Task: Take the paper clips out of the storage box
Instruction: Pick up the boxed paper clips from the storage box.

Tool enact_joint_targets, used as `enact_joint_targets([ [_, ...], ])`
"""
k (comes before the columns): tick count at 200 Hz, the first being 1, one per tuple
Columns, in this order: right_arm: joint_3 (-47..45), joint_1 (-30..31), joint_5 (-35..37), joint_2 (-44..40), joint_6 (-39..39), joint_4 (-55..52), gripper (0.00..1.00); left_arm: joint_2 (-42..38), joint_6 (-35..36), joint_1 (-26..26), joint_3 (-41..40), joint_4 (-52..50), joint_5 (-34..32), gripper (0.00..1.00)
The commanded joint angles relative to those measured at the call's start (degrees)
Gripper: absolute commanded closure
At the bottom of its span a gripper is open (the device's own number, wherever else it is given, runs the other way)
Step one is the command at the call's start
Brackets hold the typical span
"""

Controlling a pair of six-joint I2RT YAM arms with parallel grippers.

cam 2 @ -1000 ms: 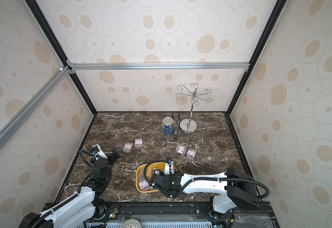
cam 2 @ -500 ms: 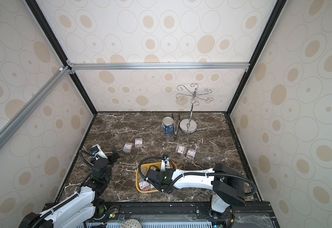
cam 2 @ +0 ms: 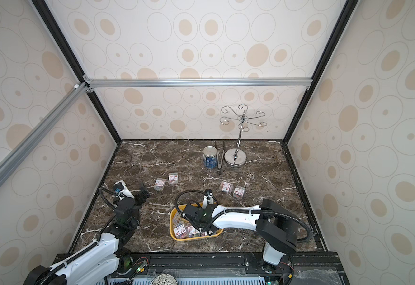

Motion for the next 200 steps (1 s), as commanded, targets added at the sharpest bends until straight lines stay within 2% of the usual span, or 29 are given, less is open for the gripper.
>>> enact_joint_targets([
  [1, 1.30, -0.51, -1.05, 1.82, 0.39, -0.22, 0.22, -0.69, -1.01, 0.41, -0.05, 0.23, -1.16, 0.00],
  [49, 0.78, -0.48, -1.07, 1.98, 1.62, -1.03, 0.33, -0.70, -1.01, 0.45, -0.14, 0.28, -1.20, 0.00],
  [122, -2.23, -0.47, -3.07, -2.38, -0.16, 2.82, 0.66, -0.88, -1.09, 0.41, -0.19, 0.18, -1.33, 0.00],
  [170, -2.38, -0.46, -4.26, -3.43, -1.32, 4.04, 0.72, -0.84, -1.18, 0.45, -0.14, 0.10, -1.39, 0.00],
  [188, -3.00, -0.49, -4.58, -4.67, -1.62, 4.71, 0.80, -0.80, -1.18, 0.45, -0.14, 0.10, -1.36, 0.00],
  [200, -3.28, -0.37, -4.70, -5.83, -1.60, 4.67, 0.82, -0.79, -1.18, 0.41, -0.14, 0.08, -1.38, 0.00],
])
